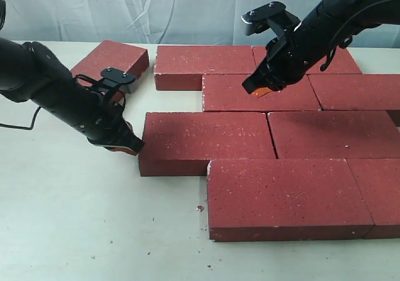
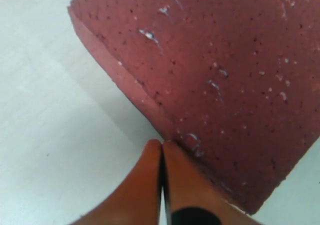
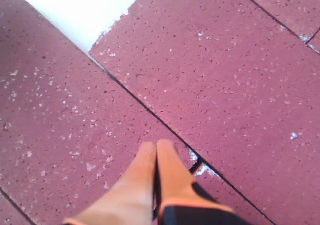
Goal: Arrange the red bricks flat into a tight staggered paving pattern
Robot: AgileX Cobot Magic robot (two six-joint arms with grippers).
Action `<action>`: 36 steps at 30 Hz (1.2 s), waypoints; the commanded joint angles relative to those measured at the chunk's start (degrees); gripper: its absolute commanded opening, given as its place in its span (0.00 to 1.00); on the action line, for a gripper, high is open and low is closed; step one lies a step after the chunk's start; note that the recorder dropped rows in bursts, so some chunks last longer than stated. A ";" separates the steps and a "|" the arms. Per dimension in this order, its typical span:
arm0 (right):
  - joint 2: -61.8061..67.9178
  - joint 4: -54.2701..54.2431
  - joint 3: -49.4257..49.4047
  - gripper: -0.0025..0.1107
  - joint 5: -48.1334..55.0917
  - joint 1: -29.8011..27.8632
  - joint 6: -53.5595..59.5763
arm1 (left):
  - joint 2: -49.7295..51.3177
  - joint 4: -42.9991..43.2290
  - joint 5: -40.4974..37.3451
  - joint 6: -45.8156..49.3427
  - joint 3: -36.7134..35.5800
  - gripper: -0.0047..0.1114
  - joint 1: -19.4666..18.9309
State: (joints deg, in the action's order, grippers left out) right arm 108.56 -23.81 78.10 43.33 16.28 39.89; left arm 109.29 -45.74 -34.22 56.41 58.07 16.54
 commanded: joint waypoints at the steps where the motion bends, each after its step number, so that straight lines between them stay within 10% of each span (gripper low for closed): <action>1: 0.02 0.64 -0.15 0.02 -0.62 -0.32 0.47 | -1.10 4.15 0.57 -4.43 0.22 0.04 -1.81; 9: 0.02 0.78 -0.15 0.02 -1.69 -0.32 0.47 | -9.62 8.32 0.49 -6.59 0.96 0.04 -4.40; 14: 0.02 -0.20 -0.15 0.02 -1.88 -0.21 0.47 | -8.35 5.15 37.24 -4.86 5.62 0.04 -4.88; 22: 0.02 -1.39 -0.15 0.02 -2.67 -0.21 0.47 | 6.97 9.54 15.65 -12.22 30.72 0.04 -7.94; 30: 0.02 -2.41 -0.15 0.02 -3.27 -0.21 0.47 | 22.48 42.75 -0.06 -43.08 55.58 0.04 -7.94; 36: 0.02 -2.41 -0.15 0.02 -4.50 -0.21 0.47 | 30.48 43.60 -0.68 -46.54 68.24 0.04 -7.75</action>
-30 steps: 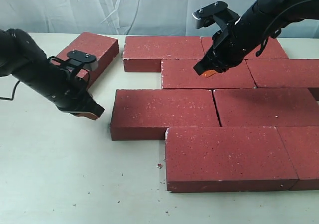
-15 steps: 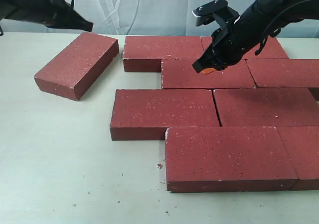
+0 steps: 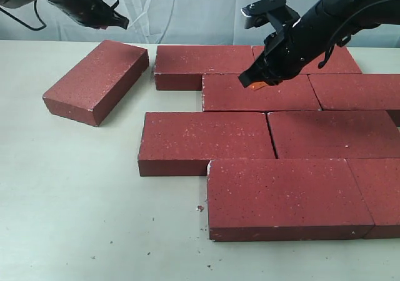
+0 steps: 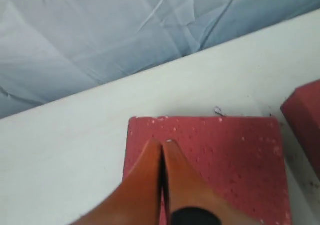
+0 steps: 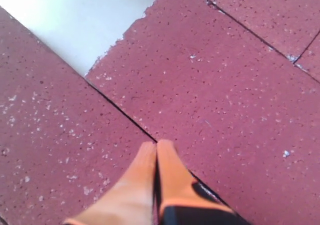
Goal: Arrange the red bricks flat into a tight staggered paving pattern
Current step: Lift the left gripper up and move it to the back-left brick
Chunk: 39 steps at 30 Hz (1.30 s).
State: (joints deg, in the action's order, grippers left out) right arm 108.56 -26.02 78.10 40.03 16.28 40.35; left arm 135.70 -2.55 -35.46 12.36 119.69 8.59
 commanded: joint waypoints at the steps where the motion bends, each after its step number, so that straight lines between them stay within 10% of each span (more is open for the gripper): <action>1: 0.02 -0.20 -0.15 0.02 -1.20 -0.21 0.01 | 5.20 0.41 1.06 -2.49 8.20 0.04 0.40; 15: 0.02 -0.66 -0.15 0.02 -1.20 -0.21 0.01 | 17.79 -5.36 -0.95 -1.48 23.94 0.04 1.35; 39: 0.02 -1.06 -0.15 0.02 -1.42 -0.21 0.01 | 20.67 -4.70 1.93 -0.36 24.38 0.04 2.41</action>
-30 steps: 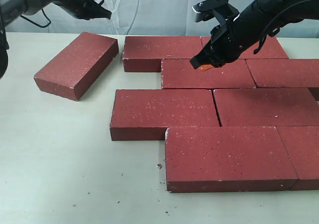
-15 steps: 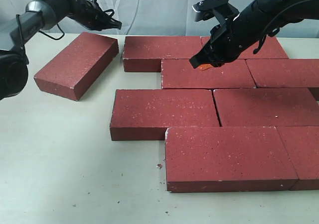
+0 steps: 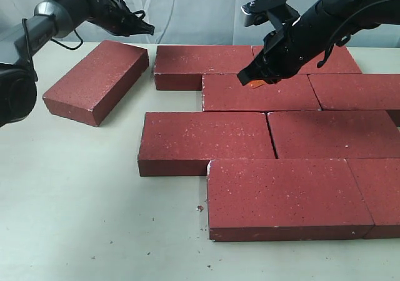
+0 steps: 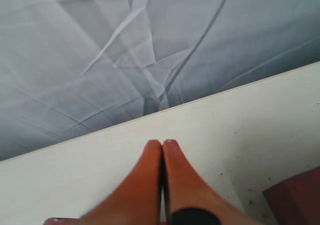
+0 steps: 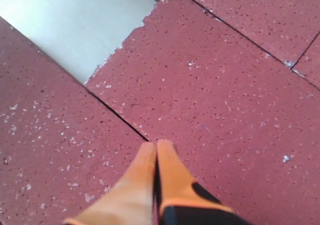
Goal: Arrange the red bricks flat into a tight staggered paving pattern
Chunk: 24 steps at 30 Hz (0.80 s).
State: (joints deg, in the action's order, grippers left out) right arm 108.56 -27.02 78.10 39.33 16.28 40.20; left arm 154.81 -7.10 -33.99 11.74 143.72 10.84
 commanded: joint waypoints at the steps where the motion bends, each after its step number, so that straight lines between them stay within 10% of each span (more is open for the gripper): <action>1: 0.02 -0.06 -0.15 0.02 -0.72 -0.21 0.15 | 1.86 -0.14 0.59 0.43 0.35 0.04 0.16; 11: 0.02 -0.07 -0.15 0.02 -1.80 -0.21 0.15 | 3.48 3.21 0.43 0.89 0.35 0.04 0.16; 20: 0.02 -0.07 -0.15 0.02 -2.55 -0.21 0.15 | -7.55 9.57 -25.42 6.14 0.35 0.04 0.05; 24: 0.02 -0.07 -0.15 0.02 -2.19 -0.21 0.15 | -8.60 9.38 -22.38 6.28 0.35 0.04 0.05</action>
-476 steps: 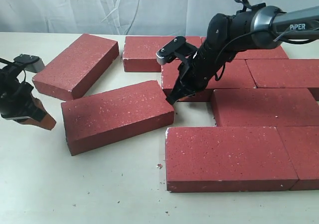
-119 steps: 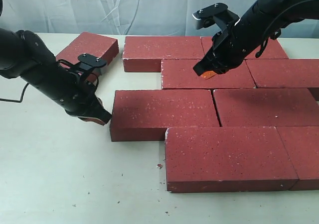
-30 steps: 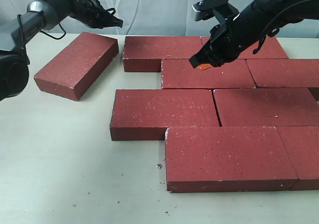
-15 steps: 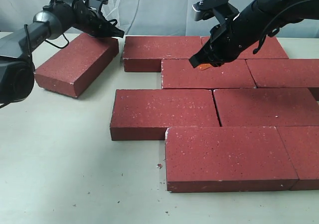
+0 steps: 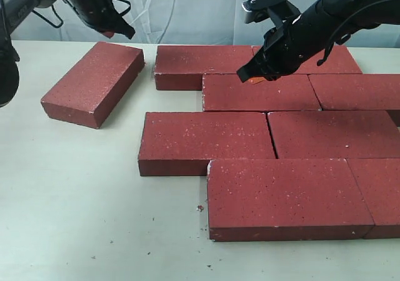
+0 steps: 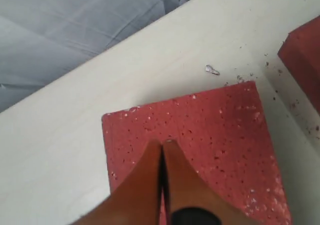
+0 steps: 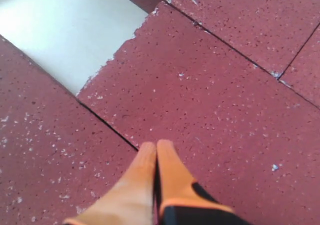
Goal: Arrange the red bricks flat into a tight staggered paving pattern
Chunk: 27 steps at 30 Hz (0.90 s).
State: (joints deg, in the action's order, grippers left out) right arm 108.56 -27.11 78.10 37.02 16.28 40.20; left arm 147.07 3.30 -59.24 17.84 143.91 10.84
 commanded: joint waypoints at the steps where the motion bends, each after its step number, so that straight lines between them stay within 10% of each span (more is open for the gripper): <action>1: 0.02 -0.23 -0.15 0.02 0.13 -0.21 0.15 | -0.28 -2.65 5.28 -0.06 0.16 0.04 0.05; 11: 0.02 -0.22 -0.15 0.02 -0.34 -0.21 0.15 | 9.68 -12.68 34.81 -0.05 0.16 0.04 0.81; 27: 0.02 -0.22 -0.15 0.02 -0.71 -0.21 0.15 | 8.55 -1.82 19.17 -0.05 0.16 0.04 0.56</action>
State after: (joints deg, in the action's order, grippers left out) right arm 108.56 -27.22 78.10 36.77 16.28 40.20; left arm 157.88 -1.30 -35.34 17.96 143.91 11.45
